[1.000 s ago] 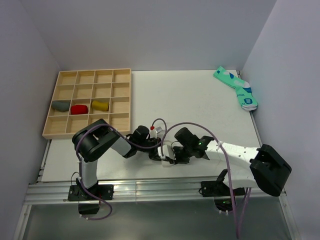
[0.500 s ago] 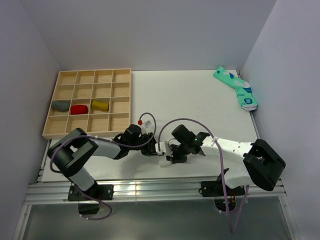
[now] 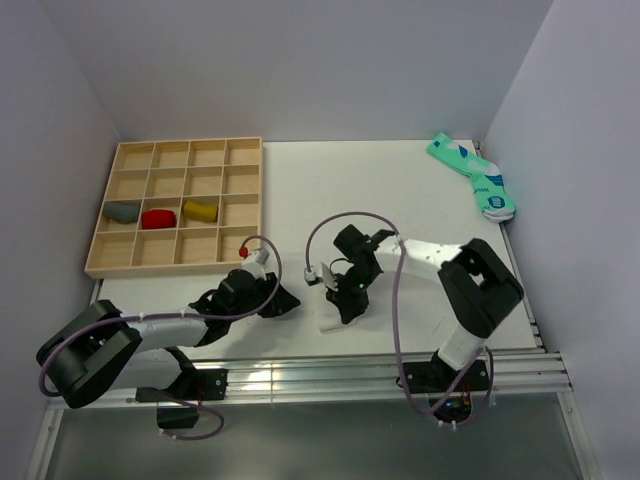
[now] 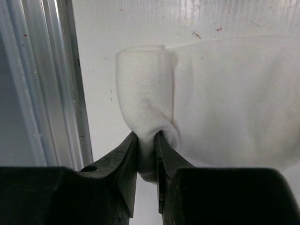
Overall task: Roll the socks
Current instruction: Roll the sock at the center of the board.
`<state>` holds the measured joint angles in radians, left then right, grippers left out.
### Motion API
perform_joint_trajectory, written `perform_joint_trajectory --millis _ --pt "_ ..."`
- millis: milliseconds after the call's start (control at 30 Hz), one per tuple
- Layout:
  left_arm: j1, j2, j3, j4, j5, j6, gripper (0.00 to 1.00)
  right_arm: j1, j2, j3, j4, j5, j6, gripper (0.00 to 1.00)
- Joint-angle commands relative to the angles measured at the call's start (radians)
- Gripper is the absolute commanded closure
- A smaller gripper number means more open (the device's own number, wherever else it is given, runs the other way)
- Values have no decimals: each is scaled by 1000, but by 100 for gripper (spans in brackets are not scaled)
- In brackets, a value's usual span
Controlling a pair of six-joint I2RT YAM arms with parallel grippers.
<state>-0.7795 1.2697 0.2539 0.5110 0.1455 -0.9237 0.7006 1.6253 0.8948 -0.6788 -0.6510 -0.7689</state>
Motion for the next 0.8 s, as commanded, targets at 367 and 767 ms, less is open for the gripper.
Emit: perform_joint_trajectory --millis 367,767 --pt "-176 -1 61 224 -112 397 59 -98 375 270 -338 -70 -72 81" --pt "-216 186 114 314 60 441 54 -107 421 283 -326 -73 -49 81"
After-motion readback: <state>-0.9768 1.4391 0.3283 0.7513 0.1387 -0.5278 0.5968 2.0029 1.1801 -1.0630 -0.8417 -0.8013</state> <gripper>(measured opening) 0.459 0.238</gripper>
